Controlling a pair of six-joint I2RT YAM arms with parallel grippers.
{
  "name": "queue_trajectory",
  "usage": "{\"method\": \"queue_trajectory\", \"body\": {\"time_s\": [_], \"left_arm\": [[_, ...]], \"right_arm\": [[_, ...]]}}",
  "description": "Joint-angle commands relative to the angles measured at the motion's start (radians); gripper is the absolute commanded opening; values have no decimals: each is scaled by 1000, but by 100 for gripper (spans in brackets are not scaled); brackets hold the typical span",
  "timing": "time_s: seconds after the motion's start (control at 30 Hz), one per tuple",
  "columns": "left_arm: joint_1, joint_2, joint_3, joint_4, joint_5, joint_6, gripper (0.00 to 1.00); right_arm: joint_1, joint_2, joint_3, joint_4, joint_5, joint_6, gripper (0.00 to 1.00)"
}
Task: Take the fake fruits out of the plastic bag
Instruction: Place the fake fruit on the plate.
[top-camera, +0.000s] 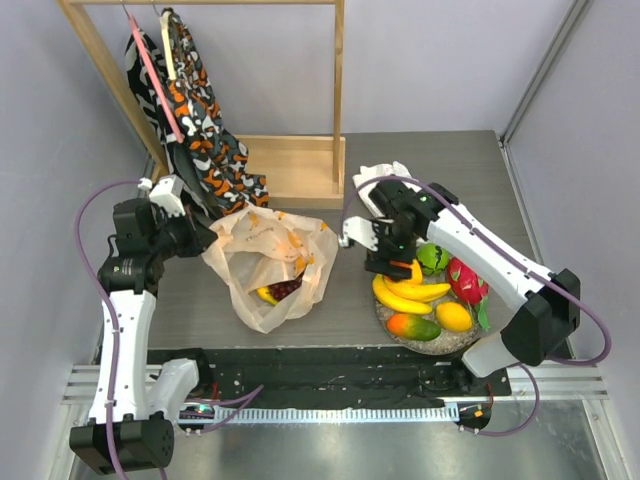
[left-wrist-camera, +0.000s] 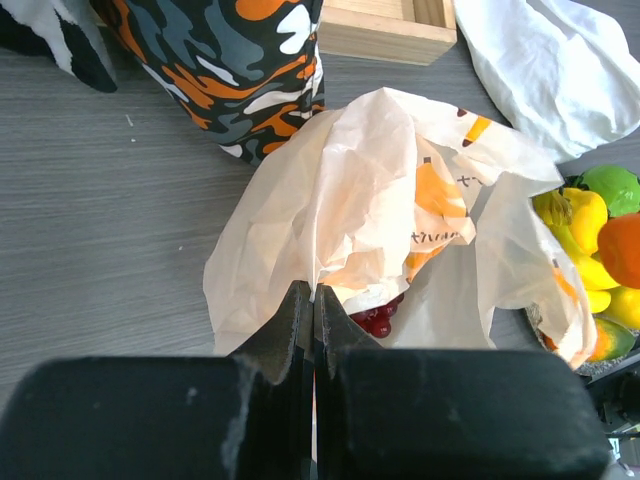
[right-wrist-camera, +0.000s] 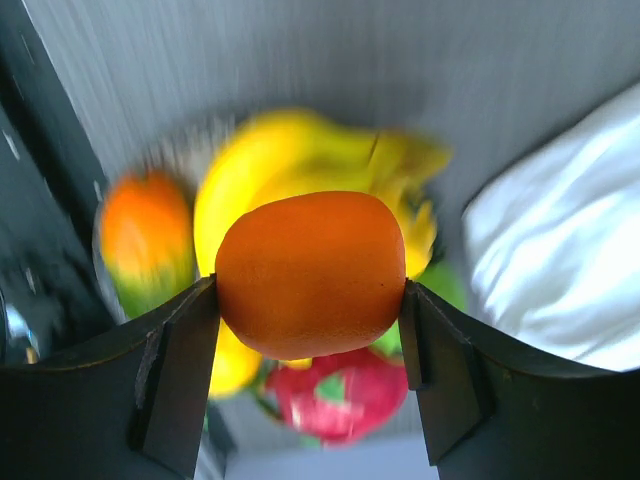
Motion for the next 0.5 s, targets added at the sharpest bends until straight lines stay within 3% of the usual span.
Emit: {"method": "queue_trajectory", "body": {"time_s": [0.0, 0.13, 0.47], "left_arm": [[6, -14, -4, 46, 23, -18, 0], [8, -16, -4, 49, 24, -22, 0], [28, -39, -16, 45, 26, -27, 0]], "right_arm": [[-88, -32, -98, -200, 224, -196, 35], [-169, 1, -126, -231, 305, -270, 32], [-182, 123, -96, -243, 405, -299, 34]]}}
